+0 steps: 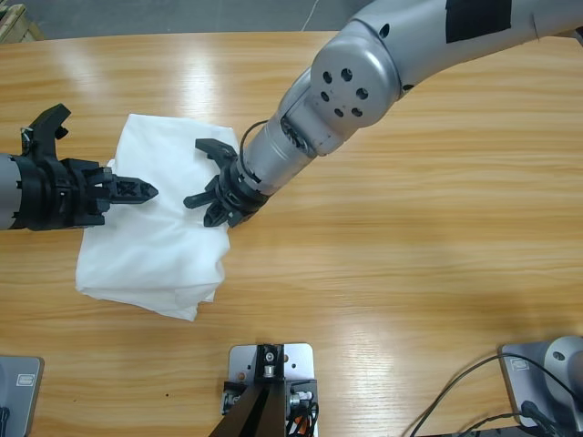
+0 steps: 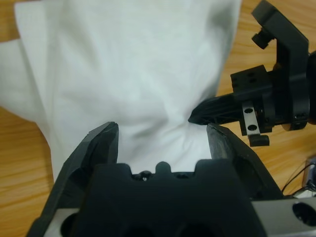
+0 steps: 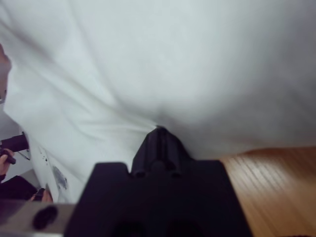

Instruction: Fold clothes

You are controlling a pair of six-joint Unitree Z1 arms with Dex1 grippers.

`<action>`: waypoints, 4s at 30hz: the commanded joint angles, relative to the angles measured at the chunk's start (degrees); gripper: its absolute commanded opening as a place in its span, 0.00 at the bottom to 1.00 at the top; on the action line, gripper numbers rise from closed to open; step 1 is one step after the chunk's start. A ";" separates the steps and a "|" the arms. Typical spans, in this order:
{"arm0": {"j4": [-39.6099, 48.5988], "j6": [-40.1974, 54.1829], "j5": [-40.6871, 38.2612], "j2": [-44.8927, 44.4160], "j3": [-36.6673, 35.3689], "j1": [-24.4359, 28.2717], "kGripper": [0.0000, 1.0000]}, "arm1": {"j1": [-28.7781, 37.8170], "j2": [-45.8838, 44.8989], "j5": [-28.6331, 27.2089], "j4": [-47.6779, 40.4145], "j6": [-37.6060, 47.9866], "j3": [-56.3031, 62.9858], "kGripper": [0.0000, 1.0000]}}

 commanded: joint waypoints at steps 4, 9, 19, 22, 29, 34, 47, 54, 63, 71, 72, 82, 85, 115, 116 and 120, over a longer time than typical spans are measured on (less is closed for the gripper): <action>0.72 -1.05 0.96 -2.87 3.40 0.23 0.00 | 2.32 -4.65 -1.88 -2.67 2.83 -0.94 0.00; 2.18 0.55 1.05 -4.23 1.26 0.23 0.00 | 2.32 -20.73 -8.49 7.79 2.62 -3.60 0.00; 16.02 10.23 1.57 11.95 -15.71 0.18 0.00 | -1.47 -20.84 -16.03 20.63 -1.56 -4.19 0.00; 16.70 18.19 1.50 15.15 -18.31 -1.08 0.00 | -2.23 -21.54 -16.71 20.55 -1.61 -3.26 0.12; 23.84 65.02 3.03 3.28 -16.71 -2.60 0.85 | -2.25 -26.08 -15.40 16.65 -2.63 5.30 1.00; 32.59 95.68 -0.18 3.74 -17.15 -0.80 0.97 | -2.25 -31.47 -16.12 16.78 -2.25 9.89 1.00; 27.70 102.04 -8.87 11.82 -20.86 5.42 0.97 | -2.25 -45.16 -19.18 16.63 -0.58 25.50 1.00; 26.47 102.22 -8.97 24.94 -23.67 8.36 0.97 | -2.25 -44.30 -19.00 13.38 -0.42 29.08 1.00; 23.03 101.36 -10.06 40.02 -22.03 8.76 0.97 | -4.34 -42.90 -17.58 11.36 0.04 31.09 1.00; 22.40 89.89 -7.69 42.44 -22.14 9.71 0.98 | -7.89 -43.42 -16.98 11.92 0.07 31.09 1.00; 22.43 87.35 -7.16 42.66 -22.19 10.11 0.98 | -8.08 -43.41 -16.98 11.92 0.06 31.09 1.00; 22.47 69.06 0.24 44.29 -22.68 15.33 1.00 | -8.75 -43.93 -16.93 12.01 0.02 32.91 0.99; 22.34 58.68 2.08 44.34 -24.39 19.97 1.00 | -8.75 -44.51 -17.24 12.01 0.02 33.44 0.99; 68.61 31.25 3.86 77.46 -117.96 41.02 1.00 | -8.93 -36.97 -19.47 0.92 0.11 36.99 1.00; 70.38 31.34 3.81 75.72 -118.45 40.47 1.00 | -8.93 -37.89 -19.98 1.06 0.11 37.06 1.00; 74.97 30.94 0.62 64.12 -118.41 38.64 1.00 | -8.70 -43.67 -22.32 6.25 -0.08 36.90 1.00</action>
